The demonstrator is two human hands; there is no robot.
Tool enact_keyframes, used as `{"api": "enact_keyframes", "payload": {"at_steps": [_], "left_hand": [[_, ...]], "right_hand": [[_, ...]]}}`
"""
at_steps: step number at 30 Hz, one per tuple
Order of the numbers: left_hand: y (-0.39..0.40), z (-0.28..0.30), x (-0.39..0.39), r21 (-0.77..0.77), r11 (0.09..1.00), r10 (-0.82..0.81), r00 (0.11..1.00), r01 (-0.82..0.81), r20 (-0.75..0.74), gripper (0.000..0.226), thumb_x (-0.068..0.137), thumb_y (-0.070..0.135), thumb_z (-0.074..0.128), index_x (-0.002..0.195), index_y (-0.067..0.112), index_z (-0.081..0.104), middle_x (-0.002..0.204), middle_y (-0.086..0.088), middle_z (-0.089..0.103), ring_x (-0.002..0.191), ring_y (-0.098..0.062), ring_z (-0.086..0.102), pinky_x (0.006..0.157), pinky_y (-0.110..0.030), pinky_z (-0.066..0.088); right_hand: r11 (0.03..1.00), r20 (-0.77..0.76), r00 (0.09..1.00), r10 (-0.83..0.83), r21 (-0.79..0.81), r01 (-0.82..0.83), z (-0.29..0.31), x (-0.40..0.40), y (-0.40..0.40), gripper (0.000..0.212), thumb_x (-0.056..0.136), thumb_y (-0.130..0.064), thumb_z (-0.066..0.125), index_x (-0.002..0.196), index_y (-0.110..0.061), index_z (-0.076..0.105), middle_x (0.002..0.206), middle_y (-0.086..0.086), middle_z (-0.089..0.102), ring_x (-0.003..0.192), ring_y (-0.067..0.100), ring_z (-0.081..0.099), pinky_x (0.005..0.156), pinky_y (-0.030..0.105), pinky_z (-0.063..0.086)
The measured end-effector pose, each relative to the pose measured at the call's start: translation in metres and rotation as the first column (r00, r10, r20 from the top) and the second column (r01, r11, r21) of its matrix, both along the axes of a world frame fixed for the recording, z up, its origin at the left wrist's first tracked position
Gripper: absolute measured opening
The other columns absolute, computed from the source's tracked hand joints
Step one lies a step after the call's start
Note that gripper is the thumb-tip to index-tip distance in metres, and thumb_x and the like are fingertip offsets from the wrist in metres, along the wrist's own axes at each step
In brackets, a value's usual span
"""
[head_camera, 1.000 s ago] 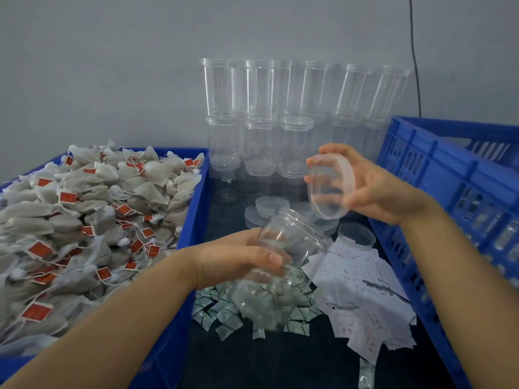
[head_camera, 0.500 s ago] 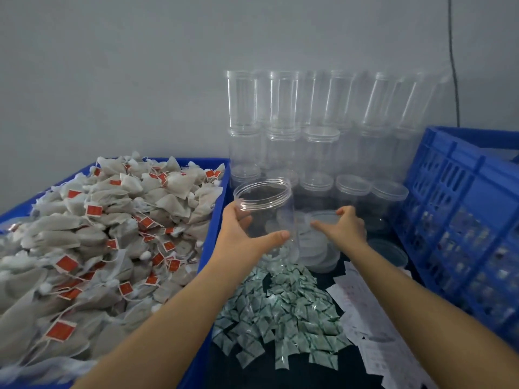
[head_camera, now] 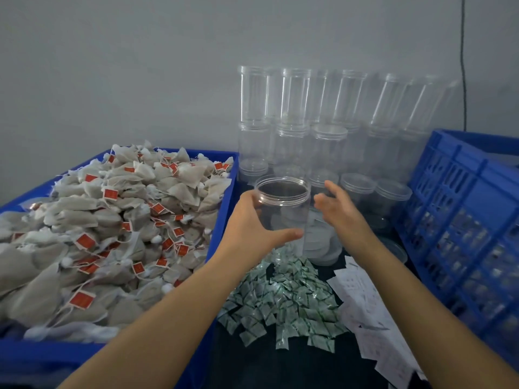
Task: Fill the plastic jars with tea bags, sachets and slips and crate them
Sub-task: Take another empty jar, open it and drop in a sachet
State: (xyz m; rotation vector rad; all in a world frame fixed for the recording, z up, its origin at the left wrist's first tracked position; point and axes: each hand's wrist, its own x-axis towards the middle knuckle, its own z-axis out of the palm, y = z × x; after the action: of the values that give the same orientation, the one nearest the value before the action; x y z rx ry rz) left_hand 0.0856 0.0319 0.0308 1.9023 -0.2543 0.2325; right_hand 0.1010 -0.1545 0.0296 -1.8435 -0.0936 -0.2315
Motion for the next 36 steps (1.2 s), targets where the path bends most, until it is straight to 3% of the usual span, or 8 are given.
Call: {"api": "enact_keyframes", "payload": {"at_steps": [6, 9, 12, 15, 17, 20, 25, 36], "left_hand": [[0.010, 0.019, -0.025, 0.311, 0.943, -0.154, 0.983, 0.117, 0.097, 0.088, 0.047, 0.057, 0.085, 0.119, 0.029, 0.043, 0.114, 0.018, 0.049, 0.098, 0.004, 0.052, 0.080, -0.020, 0.050], [0.025, 0.029, -0.037, 0.461, 0.869, -0.221, 0.975, 0.180, 0.036, 0.092, 0.048, 0.061, 0.083, 0.123, 0.030, 0.040, 0.113, 0.020, 0.046, 0.098, 0.004, 0.050, 0.081, -0.020, 0.048], [0.055, 0.040, -0.047, 0.584, 0.762, -0.273, 0.956, 0.281, -0.104, 0.099, 0.049, 0.068, 0.078, 0.132, 0.033, 0.035, 0.124, 0.021, 0.045, 0.108, 0.003, 0.047, 0.087, -0.017, 0.043], [0.096, 0.046, -0.048, 0.613, 0.754, -0.167, 0.972, 0.235, -0.168, 0.100, 0.056, 0.067, 0.073, 0.141, 0.033, 0.032, 0.123, 0.022, 0.044, 0.109, 0.001, 0.048, 0.083, -0.013, 0.041], [0.124, 0.039, -0.040, 0.611, 0.789, -0.013, 0.996, 0.062, -0.085, 0.069, 0.075, 0.044, 0.074, 0.134, 0.026, 0.044, 0.119, 0.016, 0.050, 0.102, -0.002, 0.052, 0.078, -0.013, 0.042], [0.166, 0.025, -0.021, 0.755, 0.591, 0.285, 0.949, -0.285, 0.136, 0.034, 0.089, 0.018, 0.061, 0.122, 0.015, 0.055, 0.121, -0.003, 0.057, 0.100, -0.015, 0.056, 0.078, -0.023, 0.046], [0.208, 0.004, -0.005, 0.892, 0.154, 0.473, 0.825, -0.424, 0.310, 0.038, 0.089, 0.025, 0.062, 0.125, 0.015, 0.053, 0.132, -0.010, 0.049, 0.116, -0.029, 0.050, 0.095, -0.042, 0.046], [0.230, -0.005, 0.015, 0.919, -0.011, 0.509, 0.789, -0.393, 0.343, 0.033, 0.095, 0.025, 0.054, 0.125, 0.013, 0.052, 0.133, -0.015, 0.047, 0.120, -0.034, 0.047, 0.103, -0.043, 0.042]], "right_hand": [[0.980, 0.056, 0.982, 0.181, 0.078, -0.185, -0.006, -0.048, 0.028, 0.102, 0.062, -0.055, 0.086, 0.146, -0.036, 0.033, 0.138, 0.000, 0.056, 0.114, 0.002, 0.061, 0.077, 0.015, 0.054], [0.965, 0.061, 0.977, 0.204, 0.156, -0.211, -0.010, -0.063, 0.039, 0.113, 0.029, -0.076, 0.088, 0.127, -0.041, 0.044, 0.127, -0.002, 0.063, 0.110, 0.007, 0.066, 0.077, 0.021, 0.056], [0.965, 0.076, 0.972, 0.221, 0.129, -0.229, -0.022, -0.073, 0.050, 0.110, 0.031, -0.081, 0.084, 0.128, -0.049, 0.042, 0.127, -0.007, 0.062, 0.109, 0.006, 0.067, 0.081, 0.025, 0.058], [0.965, 0.051, 0.968, 0.246, 0.080, -0.250, -0.043, -0.084, 0.063, 0.090, 0.042, -0.069, 0.084, 0.120, -0.069, 0.039, 0.123, -0.016, 0.061, 0.108, 0.008, 0.067, 0.091, 0.035, 0.058], [0.965, 0.044, 0.966, 0.255, 0.047, -0.257, -0.058, -0.092, 0.074, 0.078, 0.044, -0.066, 0.082, 0.106, -0.081, 0.037, 0.115, -0.026, 0.061, 0.107, 0.002, 0.065, 0.087, 0.024, 0.057], [0.969, 0.099, 0.965, 0.245, -0.003, -0.246, -0.080, -0.101, 0.086, 0.086, 0.047, -0.055, 0.086, 0.107, -0.086, 0.032, 0.113, -0.027, 0.059, 0.103, -0.015, 0.057, 0.075, 0.003, 0.047], [0.971, 0.130, 0.962, 0.239, -0.012, -0.239, -0.107, -0.105, 0.092, 0.103, 0.048, -0.039, 0.094, 0.116, -0.083, 0.031, 0.121, -0.020, 0.056, 0.108, -0.014, 0.054, 0.078, 0.007, 0.050], [0.970, 0.206, 0.949, 0.239, -0.002, -0.244, -0.130, -0.096, 0.085, 0.094, 0.049, -0.049, 0.085, 0.125, -0.073, 0.036, 0.117, -0.029, 0.057, 0.115, -0.004, 0.056, 0.084, 0.005, 0.046]]}}
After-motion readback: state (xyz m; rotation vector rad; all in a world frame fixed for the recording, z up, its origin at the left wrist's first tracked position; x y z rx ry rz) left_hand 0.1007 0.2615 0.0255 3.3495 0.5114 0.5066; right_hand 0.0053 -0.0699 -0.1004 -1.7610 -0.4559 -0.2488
